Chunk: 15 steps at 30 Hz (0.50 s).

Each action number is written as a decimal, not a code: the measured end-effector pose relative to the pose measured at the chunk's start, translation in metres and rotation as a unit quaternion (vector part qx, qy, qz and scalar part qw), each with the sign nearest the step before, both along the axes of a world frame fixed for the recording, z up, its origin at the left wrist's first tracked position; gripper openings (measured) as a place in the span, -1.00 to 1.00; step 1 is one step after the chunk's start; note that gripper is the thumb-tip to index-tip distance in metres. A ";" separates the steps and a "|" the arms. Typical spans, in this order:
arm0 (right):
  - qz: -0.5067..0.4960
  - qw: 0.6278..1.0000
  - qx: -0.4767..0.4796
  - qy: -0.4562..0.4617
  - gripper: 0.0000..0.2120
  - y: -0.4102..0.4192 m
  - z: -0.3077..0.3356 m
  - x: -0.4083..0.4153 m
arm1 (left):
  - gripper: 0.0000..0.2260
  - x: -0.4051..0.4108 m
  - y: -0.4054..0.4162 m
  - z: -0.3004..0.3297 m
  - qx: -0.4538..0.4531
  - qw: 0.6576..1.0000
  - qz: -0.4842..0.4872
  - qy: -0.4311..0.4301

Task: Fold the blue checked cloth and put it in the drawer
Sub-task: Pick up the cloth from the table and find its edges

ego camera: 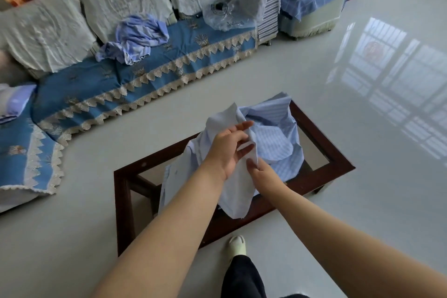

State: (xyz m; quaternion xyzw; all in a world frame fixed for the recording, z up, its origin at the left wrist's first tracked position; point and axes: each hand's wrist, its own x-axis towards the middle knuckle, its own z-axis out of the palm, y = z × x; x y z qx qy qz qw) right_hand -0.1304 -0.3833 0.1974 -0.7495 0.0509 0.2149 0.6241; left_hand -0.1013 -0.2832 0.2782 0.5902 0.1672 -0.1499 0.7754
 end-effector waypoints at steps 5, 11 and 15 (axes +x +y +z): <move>-0.111 0.989 -0.060 -0.079 -0.72 -0.076 0.053 -0.028 | -0.66 -0.041 -0.045 0.045 0.120 0.983 -0.028 -0.136; -0.177 0.948 -0.146 -0.221 -0.90 -0.140 0.113 -0.053 | -0.81 -0.062 -0.071 0.067 0.533 0.740 -0.026 -0.410; -0.120 0.950 -0.193 -0.215 -0.77 -0.153 0.138 -0.072 | -0.80 -0.055 -0.086 0.100 0.553 0.663 0.072 -0.500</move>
